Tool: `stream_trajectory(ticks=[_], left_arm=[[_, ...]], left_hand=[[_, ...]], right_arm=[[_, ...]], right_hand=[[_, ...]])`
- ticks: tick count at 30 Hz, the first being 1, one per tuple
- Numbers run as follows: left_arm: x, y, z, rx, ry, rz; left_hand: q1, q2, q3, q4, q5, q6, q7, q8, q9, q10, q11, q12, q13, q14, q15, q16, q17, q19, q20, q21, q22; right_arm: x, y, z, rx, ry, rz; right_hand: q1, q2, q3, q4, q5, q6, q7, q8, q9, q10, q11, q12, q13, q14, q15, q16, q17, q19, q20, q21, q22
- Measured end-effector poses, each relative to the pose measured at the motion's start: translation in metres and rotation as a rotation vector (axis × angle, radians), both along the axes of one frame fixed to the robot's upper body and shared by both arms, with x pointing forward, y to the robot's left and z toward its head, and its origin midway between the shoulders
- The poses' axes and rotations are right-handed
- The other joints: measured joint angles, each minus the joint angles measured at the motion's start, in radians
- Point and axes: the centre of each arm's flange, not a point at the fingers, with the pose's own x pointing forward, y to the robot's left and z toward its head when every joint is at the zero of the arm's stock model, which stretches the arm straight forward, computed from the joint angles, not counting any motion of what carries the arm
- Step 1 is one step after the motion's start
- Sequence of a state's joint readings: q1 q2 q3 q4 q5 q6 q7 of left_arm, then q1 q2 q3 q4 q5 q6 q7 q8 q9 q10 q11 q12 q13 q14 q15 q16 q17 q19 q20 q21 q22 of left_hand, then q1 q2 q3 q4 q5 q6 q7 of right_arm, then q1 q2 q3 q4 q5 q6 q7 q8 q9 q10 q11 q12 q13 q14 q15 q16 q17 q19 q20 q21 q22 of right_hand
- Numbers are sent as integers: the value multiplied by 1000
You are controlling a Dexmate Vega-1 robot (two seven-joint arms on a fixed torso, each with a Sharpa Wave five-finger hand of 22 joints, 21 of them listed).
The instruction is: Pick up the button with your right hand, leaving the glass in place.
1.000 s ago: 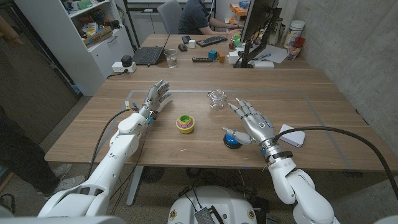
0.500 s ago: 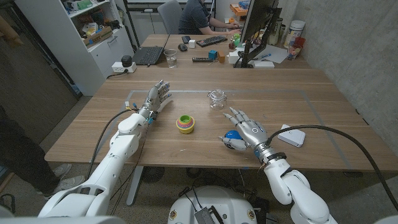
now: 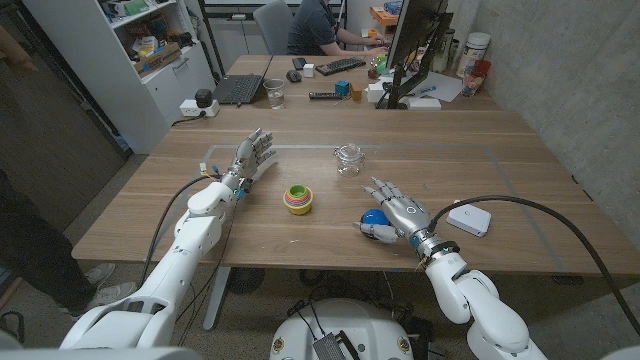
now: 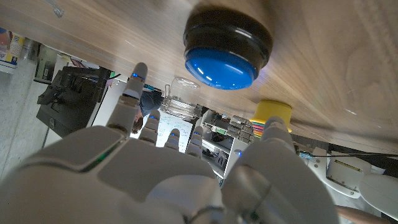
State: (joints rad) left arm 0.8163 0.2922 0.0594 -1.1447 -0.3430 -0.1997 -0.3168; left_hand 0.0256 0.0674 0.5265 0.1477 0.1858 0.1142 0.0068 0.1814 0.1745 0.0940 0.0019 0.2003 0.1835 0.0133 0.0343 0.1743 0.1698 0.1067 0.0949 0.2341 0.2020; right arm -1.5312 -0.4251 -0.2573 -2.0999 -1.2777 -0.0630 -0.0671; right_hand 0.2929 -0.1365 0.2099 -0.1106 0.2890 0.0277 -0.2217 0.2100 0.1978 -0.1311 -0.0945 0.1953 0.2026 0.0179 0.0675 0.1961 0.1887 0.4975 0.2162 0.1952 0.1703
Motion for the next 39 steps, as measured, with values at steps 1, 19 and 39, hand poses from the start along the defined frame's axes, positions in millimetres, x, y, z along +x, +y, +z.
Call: stream_trajectory(ticks=[1, 19, 39], left_arm=[[0, 0, 0, -2, 0, -1], [6, -4, 0, -11, 8, -14], [3, 2, 5, -20, -7, 9]], left_hand=[[0, 0, 0, 0, 0, 0, 0, 0, 0, 0, 0, 0, 0, 0, 0, 0, 0, 0, 0, 0, 0], [0, 0, 0, 0, 0, 0, 0, 0, 0, 0, 0, 0, 0, -4, -3, 0, 0, 0, 0, 0, 0], [0, 0, -7, 1, 0, -5, -5, -1, 0, 0, 0, 0, 0, -3, -3, 0, 0, 0, 0, 0, 0]], right_arm=[[1, -1, -1, -1, 5, -4], [5, -9, -13, -22, 58, -54], [11, -8, -14, -93, 30, -105]], right_hand=[[0, 0, 0, 0, 0, -4, 1, 0, 0, -2, 2, 0, 0, 0, 0, 0, 0, 0, 0, 0, 0], [48, 0, -12, -13, 22, -19, 2, -5, 0, 2, 13, 0, 0, 26, 7, 4, -3, 61, -4, 6, 0], [218, 70, 7, -38, 62, 24, 1, 12, 14, 85, -23, 44, 9, 134, -97, 42, 11, 163, -23, 6, -3]])
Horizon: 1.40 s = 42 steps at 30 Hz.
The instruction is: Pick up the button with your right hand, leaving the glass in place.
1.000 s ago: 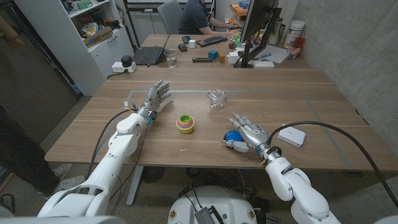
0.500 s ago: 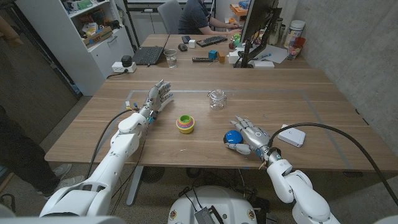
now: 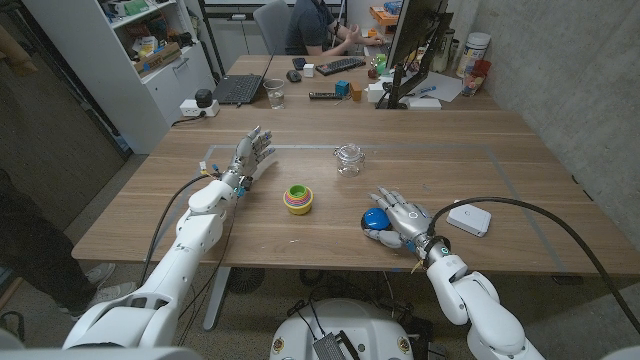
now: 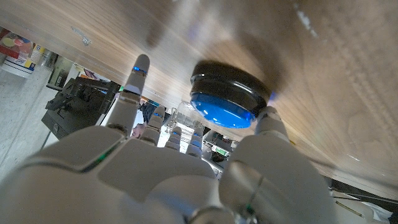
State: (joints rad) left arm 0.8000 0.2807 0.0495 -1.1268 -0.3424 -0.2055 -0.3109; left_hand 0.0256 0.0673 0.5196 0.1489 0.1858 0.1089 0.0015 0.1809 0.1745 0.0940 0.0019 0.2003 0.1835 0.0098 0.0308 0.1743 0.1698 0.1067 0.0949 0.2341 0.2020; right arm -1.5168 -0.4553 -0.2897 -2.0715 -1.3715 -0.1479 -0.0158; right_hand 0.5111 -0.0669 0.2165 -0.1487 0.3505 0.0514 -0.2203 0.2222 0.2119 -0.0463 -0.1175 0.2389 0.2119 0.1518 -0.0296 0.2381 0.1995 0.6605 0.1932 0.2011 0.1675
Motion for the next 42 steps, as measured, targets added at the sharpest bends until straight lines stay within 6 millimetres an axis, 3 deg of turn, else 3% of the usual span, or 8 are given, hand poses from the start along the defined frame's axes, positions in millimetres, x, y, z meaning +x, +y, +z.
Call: stream_trajectory(ticks=[4, 7, 16, 22, 26, 32, 41, 42], left_arm=[[0, 1, 0, -1, 0, 2], [0, 2, 0, -4, -1, 2], [-3, 4, 2, -9, -16, -1], [-5, 6, 4, -14, -28, -1], [-6, 7, 5, -16, -39, -3], [-8, 8, 7, -14, -55, -8], [-6, 9, 9, -14, -65, -18], [-6, 10, 10, -15, -68, -17]], left_hand=[[0, 0, 0, 0, 0, 0, 0, 0, 0, 0, 0, 0, 0, 0, 0, 0, 0, 0, 0, 0, 0], [0, 0, 0, 0, 0, 0, 0, 0, 0, 0, 0, 0, 0, 0, 0, 0, 0, 0, 0, 0, 0], [0, 0, 0, 0, 0, 0, 0, 0, 0, 0, 0, 0, 0, 0, 0, 0, 0, 0, 0, 0, 0], [0, 0, 0, 0, 0, 0, 0, 0, 0, 0, 0, 0, 0, 0, 0, 0, 0, 0, 0, 0, -2], [0, 0, -4, -4, 0, 0, 0, 0, 0, 0, 0, 0, 0, 4, -4, 0, 0, 0, 0, 0, -2], [0, 0, -4, -4, 0, 0, 0, 0, 0, -2, -2, 0, 0, 4, -4, 0, 0, 0, 0, 0, -2], [0, 0, -8, -8, 0, 0, 0, 0, 0, -4, -4, 0, 0, 4, -4, 0, 0, 0, 0, 0, -2], [0, 0, -8, -8, 0, 0, 0, 0, 0, -4, -4, 0, 0, 4, -4, 0, 0, 0, 0, 0, -2]], right_arm=[[1, 1, 0, -9, -7, 7], [1, 2, 1, -21, -8, 7], [2, 0, 5, -35, 13, -9], [4, 0, 12, -54, 49, -25], [5, -1, 15, -66, 83, -36], [7, -3, 18, -81, 124, -37], [8, -1, 23, -106, 155, -48], [8, -1, 22, -114, 165, -56]], right_hand=[[83, 25, 9, -1, 21, 66, 0, 11, 0, 77, -10, 20, 9, 100, -10, 39, 25, 82, -75, 10, 2], [119, 41, 13, -6, 24, 87, 0, 15, 0, 84, -13, 20, 13, 120, -10, 48, 39, 120, -114, 14, 3], [141, 141, 22, 43, 16, 211, -2, 39, 0, 87, -37, 9, 11, 65, -8, 39, 67, 149, -158, 6, 3], [135, 199, 32, 69, -4, 357, -4, 59, -4, 203, -13, 33, 11, 157, -10, 64, 74, 191, -231, 0, 1], [146, 243, 54, 91, -12, 374, -4, 45, -9, 249, 8, 40, 11, 205, -8, 84, 86, 191, -238, 8, 3], [162, 243, 132, 111, -21, 287, -5, -14, -17, 268, 10, 40, 14, 247, 21, 118, 110, 189, -240, 18, 12], [234, 194, 166, 145, -42, 215, -4, -33, -14, 268, -1, 28, 22, 270, 44, 120, 144, 202, -228, 42, 20], [253, 188, 166, 145, -51, 200, -4, -37, -14, 266, -3, 26, 26, 274, 48, 120, 144, 242, -260, 43, 20]])
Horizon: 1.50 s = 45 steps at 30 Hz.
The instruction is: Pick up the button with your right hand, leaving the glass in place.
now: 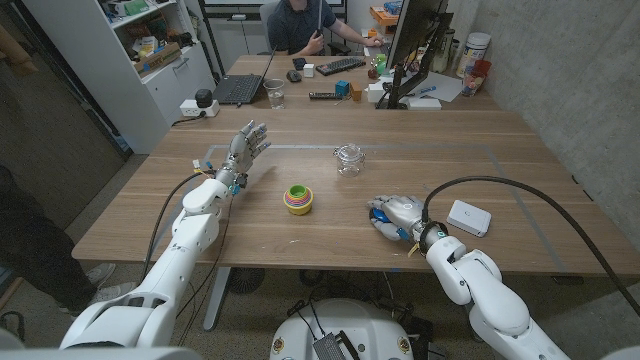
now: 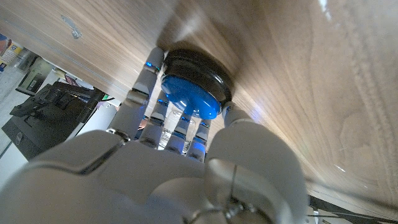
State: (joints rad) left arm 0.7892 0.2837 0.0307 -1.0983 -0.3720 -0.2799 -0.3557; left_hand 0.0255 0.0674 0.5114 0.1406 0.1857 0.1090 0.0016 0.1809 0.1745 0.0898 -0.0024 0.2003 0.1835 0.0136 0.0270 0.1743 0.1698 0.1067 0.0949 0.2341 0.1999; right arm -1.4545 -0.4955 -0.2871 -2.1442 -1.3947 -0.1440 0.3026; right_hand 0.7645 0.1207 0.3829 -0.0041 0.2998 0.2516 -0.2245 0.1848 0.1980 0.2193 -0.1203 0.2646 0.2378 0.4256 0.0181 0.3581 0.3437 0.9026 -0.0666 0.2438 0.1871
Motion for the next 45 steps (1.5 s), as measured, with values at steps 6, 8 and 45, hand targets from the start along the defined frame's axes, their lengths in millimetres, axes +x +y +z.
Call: stream_trajectory(ticks=[6, 8, 45], left_arm=[[0, 3, 1, -5, -9, 2], [1, 4, 2, -6, -10, 2], [4, 4, 4, 14, -17, 9]], left_hand=[[-5, -5, -3, 3, 0, 0, 0, 0, 0, 0, 0, 0, 0, 0, 0, 0, 0, 0, 0, 0, 0], [-5, -5, -4, 4, 0, 0, 0, 0, 0, 0, 0, 0, 0, 0, 0, 0, 0, 0, 0, 0, 0], [-1, -9, -8, 0, 0, 0, 0, 0, 0, 0, 0, 0, 0, 0, 0, 0, 0, 0, 0, 0, 0]], right_arm=[[1, 2, 3, -31, 17, -31], [2, 2, 3, -38, 22, -38], [-28, -3, 55, 18, -239, 74]], right_hand=[[84, -30, -45, -45, -56, -92, 3, 0, 0, -29, -17, -3, 20, 23, 23, 1, 1, 78, -74, 30, 16], [109, -36, -55, -55, -70, -105, 3, 0, 0, -10, -18, 3, 32, 42, 42, 1, 25, 85, -82, 51, 26], [306, -159, -79, -79, -93, 460, 143, 154, 153, 226, 47, 388, 222, 197, 160, 233, 38, 158, -83, 342, 115]])
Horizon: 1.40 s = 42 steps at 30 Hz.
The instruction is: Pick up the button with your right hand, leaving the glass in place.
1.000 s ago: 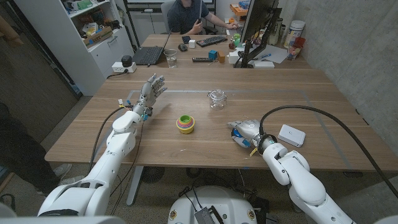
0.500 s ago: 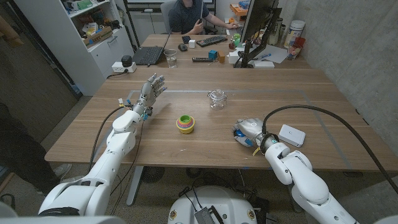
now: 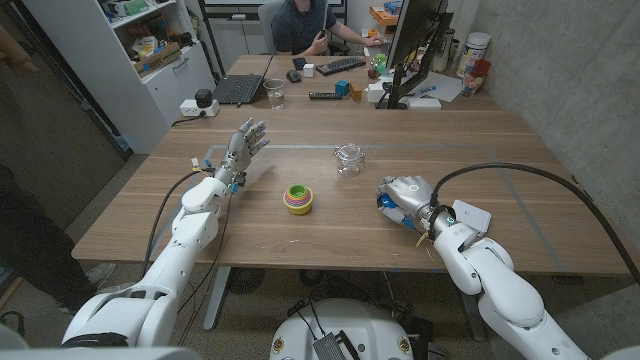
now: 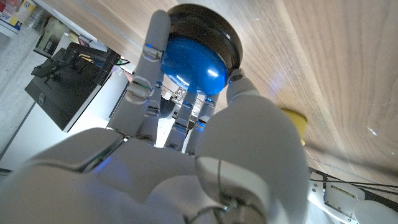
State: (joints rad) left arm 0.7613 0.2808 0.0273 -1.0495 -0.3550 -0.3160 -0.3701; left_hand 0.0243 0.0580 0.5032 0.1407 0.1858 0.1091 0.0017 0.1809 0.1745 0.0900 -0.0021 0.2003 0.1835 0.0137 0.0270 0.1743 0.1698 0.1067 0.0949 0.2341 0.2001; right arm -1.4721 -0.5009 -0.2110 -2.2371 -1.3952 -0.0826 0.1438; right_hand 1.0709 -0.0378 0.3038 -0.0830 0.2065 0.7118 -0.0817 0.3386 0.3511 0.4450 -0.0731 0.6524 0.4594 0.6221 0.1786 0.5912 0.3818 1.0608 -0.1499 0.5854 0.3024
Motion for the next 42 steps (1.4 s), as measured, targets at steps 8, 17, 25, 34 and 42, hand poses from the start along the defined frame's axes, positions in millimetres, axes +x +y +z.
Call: stream_trajectory(ticks=[8, 17, 25, 34, 42], left_arm=[[-3, -3, 2, 5, -8, 1], [-6, -7, 2, 7, -12, 3], [-8, -7, 2, 1, -10, 13], [-15, -12, 2, 8, -22, 16], [-20, -15, 3, 13, -30, 18]], left_hand=[[0, 0, -4, -4, 0, 0, 0, 0, 0, 0, 0, 0, 0, 0, 0, 0, 0, 0, 0, 0, 0], [0, 0, -4, -4, 0, 1, 1, 0, 0, 0, 0, 0, 0, 0, 0, 0, 0, 0, 0, 0, 0], [0, 0, -8, -1, 0, 2, 2, 0, 0, 0, 0, 0, 0, 0, 0, 0, 0, 0, 0, 0, 0], [0, 0, -7, -1, 0, 2, 2, 0, 0, 6, -5, 0, 0, 0, 0, 0, 0, 0, 0, 0, 0], [0, 0, -9, 1, 0, 2, 2, 0, 0, 2, -9, 0, 0, 0, 0, 0, 0, 0, 0, 0, 0]], right_arm=[[-9, -4, 14, -6, -59, 12], [-18, -9, 26, -2, -97, 27], [-26, -16, 35, 13, -130, 31], [-41, -18, 45, 23, -203, 69], [-54, -22, 52, 33, -267, 87]], right_hand=[[4, -4, 0, 0, -3, 5, 5, 0, 10, 0, 0, 12, 0, 6, 5, -12, 57, 0, 0, 13, 0], [18, -18, -4, -4, 2, 12, 12, 10, 23, 9, 9, 49, 194, 27, 5, -19, 179, 8, -9, 30, 3], [18, -18, -4, -4, 2, 12, 12, 10, 35, 21, 7, 68, 204, 39, 7, -20, 256, 8, -10, 44, 6], [16, -16, -4, -4, 1, 18, 7, 10, 46, 22, 7, 80, 221, 47, 14, -31, 412, 1, -17, 65, 8], [14, -14, -4, -4, 1, 21, 10, 10, 55, 22, 7, 90, 226, 56, 16, -39, 489, 1, -17, 77, 9]])
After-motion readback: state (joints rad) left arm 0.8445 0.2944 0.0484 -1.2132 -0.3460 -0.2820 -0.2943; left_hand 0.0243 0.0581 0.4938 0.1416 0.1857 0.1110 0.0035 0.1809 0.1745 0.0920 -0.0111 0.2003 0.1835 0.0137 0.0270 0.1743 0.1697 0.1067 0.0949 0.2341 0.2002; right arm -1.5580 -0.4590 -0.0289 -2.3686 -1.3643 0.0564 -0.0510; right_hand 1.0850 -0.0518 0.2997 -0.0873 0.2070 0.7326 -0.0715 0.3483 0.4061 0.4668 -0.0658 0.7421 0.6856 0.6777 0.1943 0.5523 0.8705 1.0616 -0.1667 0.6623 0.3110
